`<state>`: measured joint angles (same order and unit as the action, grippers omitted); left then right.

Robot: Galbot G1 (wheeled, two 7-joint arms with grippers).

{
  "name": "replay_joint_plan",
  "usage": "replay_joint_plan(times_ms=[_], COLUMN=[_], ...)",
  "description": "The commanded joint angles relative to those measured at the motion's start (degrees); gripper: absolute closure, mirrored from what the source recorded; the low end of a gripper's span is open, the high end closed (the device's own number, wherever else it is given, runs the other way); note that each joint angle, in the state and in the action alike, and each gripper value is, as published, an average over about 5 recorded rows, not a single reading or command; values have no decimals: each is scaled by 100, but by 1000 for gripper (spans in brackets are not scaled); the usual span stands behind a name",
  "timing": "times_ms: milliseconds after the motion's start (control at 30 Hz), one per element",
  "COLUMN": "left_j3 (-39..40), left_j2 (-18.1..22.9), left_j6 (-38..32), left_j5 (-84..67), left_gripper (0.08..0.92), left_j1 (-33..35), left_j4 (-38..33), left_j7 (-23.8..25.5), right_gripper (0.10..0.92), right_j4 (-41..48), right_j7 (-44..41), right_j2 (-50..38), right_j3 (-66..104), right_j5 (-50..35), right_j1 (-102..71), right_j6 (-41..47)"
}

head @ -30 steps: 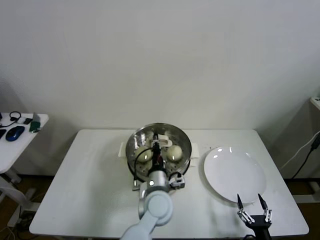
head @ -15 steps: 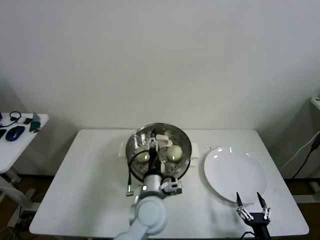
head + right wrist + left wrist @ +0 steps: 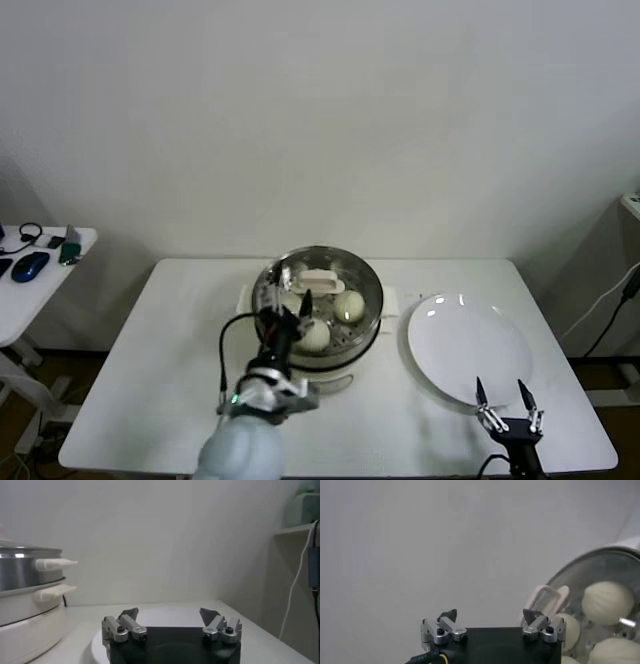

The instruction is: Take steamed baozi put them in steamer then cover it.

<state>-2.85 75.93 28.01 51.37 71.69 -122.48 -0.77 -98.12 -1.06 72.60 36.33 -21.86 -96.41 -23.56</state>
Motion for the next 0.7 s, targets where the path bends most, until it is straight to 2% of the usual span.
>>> replay_joint_plan(times_ms=[33, 133, 233, 333, 500, 700], left_j3=[-3396, -4086, -4251, -4056, -3567, -3161], left_j2=[-212, -284, -407, -487, -374, -190], left_j6=[-2684, -3148, -3634, -3982, -4621, -4766], left_j5=[-5132, -6142, -6706, -6947, -6837, -6762], left_gripper=[177, 177, 177, 177, 177, 177], left_j1=[1588, 1914, 2267, 2578, 2701, 2635], left_j4=[-419, -2, 563, 1020, 1761, 2083], left_j7=[-700, -450, -268, -82, 206, 272], right_gripper=[203, 203, 203, 203, 203, 203], right_j4=[-97, -75, -52, -44, -25, 14], right_j7=[115, 103, 95, 99, 121, 122], right_j2=[17, 12, -5, -21, -49, -66], right_j3=[12, 5, -12, -28, -63, -75], right_j5=[78, 152, 198, 202, 187, 179], right_j1=[23, 37, 59, 83, 121, 183], right_j6=[99, 120, 171, 256, 383, 396])
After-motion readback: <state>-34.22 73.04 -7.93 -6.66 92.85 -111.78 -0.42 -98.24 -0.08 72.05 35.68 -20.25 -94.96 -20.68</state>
